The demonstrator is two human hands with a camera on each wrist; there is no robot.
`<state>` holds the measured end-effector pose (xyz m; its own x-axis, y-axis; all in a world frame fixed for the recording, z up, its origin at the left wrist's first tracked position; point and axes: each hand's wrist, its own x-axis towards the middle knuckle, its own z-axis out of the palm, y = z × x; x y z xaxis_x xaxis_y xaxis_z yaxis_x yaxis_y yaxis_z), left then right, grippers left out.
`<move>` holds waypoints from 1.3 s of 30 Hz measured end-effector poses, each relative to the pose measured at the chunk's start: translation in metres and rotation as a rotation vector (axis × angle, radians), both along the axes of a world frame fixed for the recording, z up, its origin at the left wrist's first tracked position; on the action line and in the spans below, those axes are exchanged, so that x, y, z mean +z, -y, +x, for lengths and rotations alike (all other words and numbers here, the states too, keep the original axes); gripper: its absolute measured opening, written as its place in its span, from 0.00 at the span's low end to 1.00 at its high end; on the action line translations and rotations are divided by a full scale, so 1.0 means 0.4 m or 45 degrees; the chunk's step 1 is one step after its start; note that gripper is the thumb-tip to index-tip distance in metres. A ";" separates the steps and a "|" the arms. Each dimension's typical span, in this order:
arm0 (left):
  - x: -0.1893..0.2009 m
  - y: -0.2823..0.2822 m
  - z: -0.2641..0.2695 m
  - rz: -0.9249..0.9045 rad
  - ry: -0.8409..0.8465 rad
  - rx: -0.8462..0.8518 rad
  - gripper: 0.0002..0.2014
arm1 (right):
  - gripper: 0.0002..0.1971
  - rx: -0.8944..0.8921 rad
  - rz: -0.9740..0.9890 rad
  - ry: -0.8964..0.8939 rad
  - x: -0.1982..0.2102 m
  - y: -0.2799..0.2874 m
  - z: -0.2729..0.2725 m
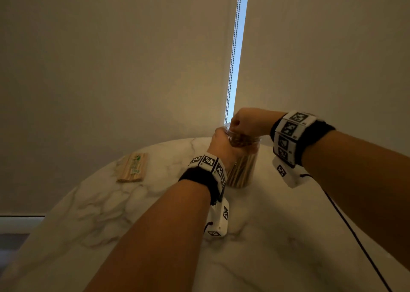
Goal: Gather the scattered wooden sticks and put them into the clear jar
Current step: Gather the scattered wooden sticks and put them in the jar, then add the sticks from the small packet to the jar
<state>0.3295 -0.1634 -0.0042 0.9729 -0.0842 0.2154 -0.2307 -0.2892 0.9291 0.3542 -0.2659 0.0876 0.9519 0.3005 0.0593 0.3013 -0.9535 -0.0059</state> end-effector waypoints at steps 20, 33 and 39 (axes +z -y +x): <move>-0.057 -0.001 0.072 -0.016 0.036 -0.021 0.46 | 0.05 0.052 0.393 0.087 0.003 0.050 -0.016; -0.009 -0.057 0.007 0.172 -0.101 -0.064 0.49 | 0.16 0.013 0.302 0.166 0.013 0.029 -0.044; 0.015 -0.343 0.054 1.023 -0.143 0.303 0.23 | 0.24 0.026 0.085 0.078 -0.012 0.036 -0.081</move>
